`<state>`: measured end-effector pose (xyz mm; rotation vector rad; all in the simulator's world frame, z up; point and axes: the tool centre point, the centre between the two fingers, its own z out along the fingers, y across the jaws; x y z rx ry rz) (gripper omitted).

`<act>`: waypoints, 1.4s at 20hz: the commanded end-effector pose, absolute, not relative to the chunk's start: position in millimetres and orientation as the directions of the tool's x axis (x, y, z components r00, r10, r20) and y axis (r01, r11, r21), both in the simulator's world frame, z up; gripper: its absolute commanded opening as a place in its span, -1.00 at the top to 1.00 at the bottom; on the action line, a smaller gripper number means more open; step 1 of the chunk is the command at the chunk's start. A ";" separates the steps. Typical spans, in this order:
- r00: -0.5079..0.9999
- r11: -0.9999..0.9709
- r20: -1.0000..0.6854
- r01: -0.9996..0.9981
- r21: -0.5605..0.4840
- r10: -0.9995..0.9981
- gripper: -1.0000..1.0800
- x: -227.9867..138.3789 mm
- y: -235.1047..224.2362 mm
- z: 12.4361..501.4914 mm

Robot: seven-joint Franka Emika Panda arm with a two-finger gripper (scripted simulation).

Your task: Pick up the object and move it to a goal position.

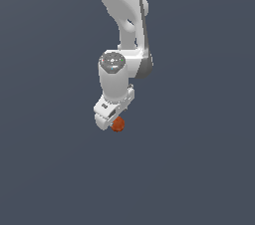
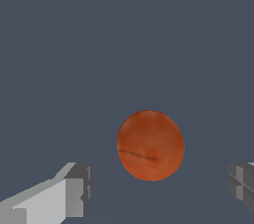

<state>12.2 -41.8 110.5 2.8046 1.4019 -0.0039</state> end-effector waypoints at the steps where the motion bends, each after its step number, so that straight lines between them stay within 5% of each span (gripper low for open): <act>1: 0.556 -0.556 -0.004 0.831 0.003 0.831 -0.92 12.6 -43.9 106.6; 28: 0.446 -0.446 0.000 0.895 0.000 0.895 -0.92 12.0 -48.6 53.6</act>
